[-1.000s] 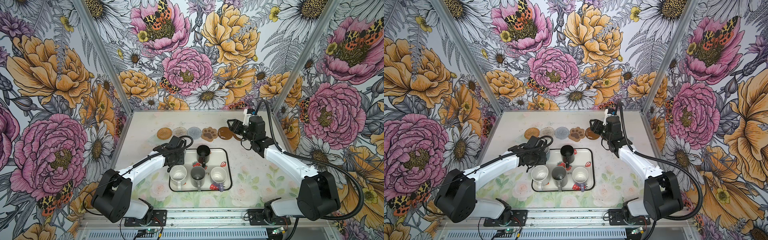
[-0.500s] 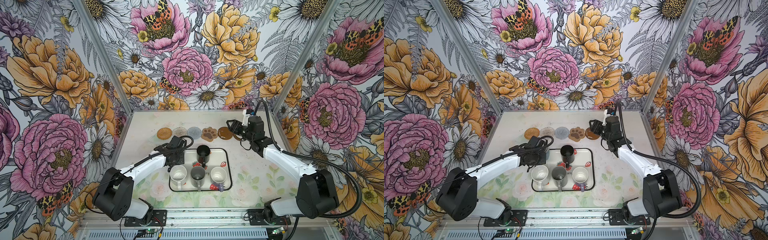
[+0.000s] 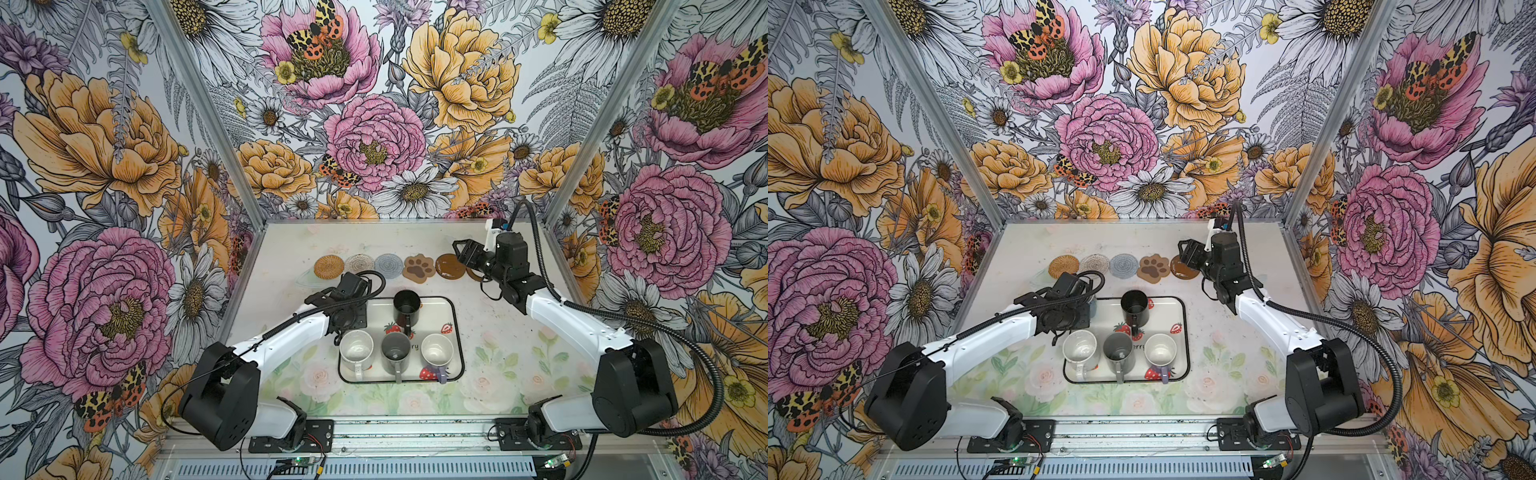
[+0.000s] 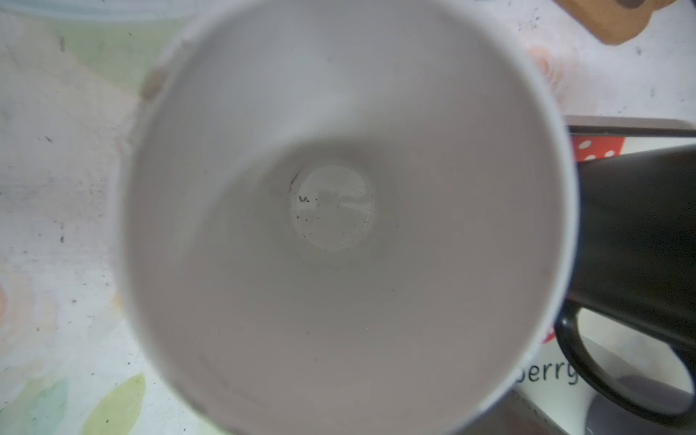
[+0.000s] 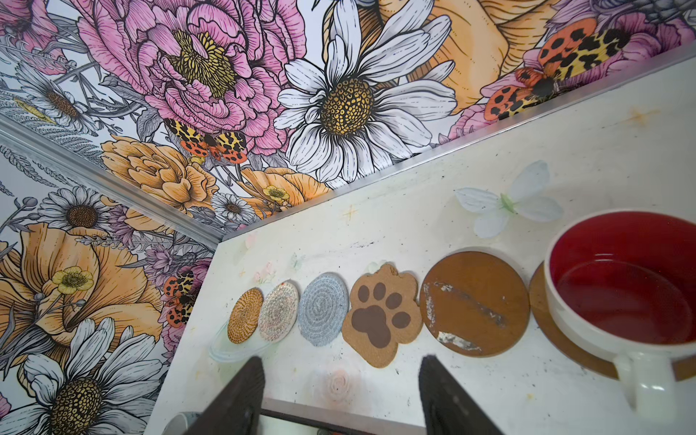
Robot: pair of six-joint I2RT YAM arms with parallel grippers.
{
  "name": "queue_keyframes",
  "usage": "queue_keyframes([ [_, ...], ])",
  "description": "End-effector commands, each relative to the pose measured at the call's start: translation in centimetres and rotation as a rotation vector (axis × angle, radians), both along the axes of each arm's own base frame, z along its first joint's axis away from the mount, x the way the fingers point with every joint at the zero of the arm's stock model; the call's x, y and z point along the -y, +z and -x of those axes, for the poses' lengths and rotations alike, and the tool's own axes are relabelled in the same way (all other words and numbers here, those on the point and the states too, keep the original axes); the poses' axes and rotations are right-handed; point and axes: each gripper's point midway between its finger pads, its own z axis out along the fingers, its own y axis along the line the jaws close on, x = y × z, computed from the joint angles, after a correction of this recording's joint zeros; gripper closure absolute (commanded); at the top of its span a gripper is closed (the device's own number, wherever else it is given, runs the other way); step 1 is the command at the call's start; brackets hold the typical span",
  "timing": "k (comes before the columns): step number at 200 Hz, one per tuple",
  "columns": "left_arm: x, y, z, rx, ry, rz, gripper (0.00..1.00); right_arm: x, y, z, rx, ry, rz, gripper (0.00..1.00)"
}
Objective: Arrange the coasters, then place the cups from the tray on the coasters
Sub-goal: 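Lift the blue-handled mug with the left gripper toward the rattan coaster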
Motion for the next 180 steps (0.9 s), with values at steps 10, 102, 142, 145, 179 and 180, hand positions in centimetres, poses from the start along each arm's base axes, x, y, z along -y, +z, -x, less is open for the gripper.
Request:
queue_keyframes([
  [10,0.4,4.0,-1.4,0.135,0.018,0.044,1.0,0.0,1.6,-0.8,0.038,-0.005,-0.02,0.33],
  [102,-1.4,7.7,-5.8,0.183,0.057,0.0,1.0,0.2,1.7,-0.7,0.037,-0.003,-0.022,0.33],
  [142,-3.0,9.1,-8.1,0.197,0.081,0.025,1.0,0.7,1.4,-0.6,0.031,-0.008,-0.024,0.33],
  [145,-3.2,9.2,-8.3,0.197,0.085,0.023,1.0,0.8,1.4,-0.6,0.03,-0.01,-0.024,0.33],
  [179,-4.9,10.3,-10.2,0.217,0.111,0.009,1.0,1.3,1.2,-0.6,0.03,-0.018,-0.031,0.33],
  [180,-5.0,10.4,-10.3,0.218,0.112,0.009,1.0,1.3,1.2,-0.6,0.03,-0.019,-0.031,0.33],
])
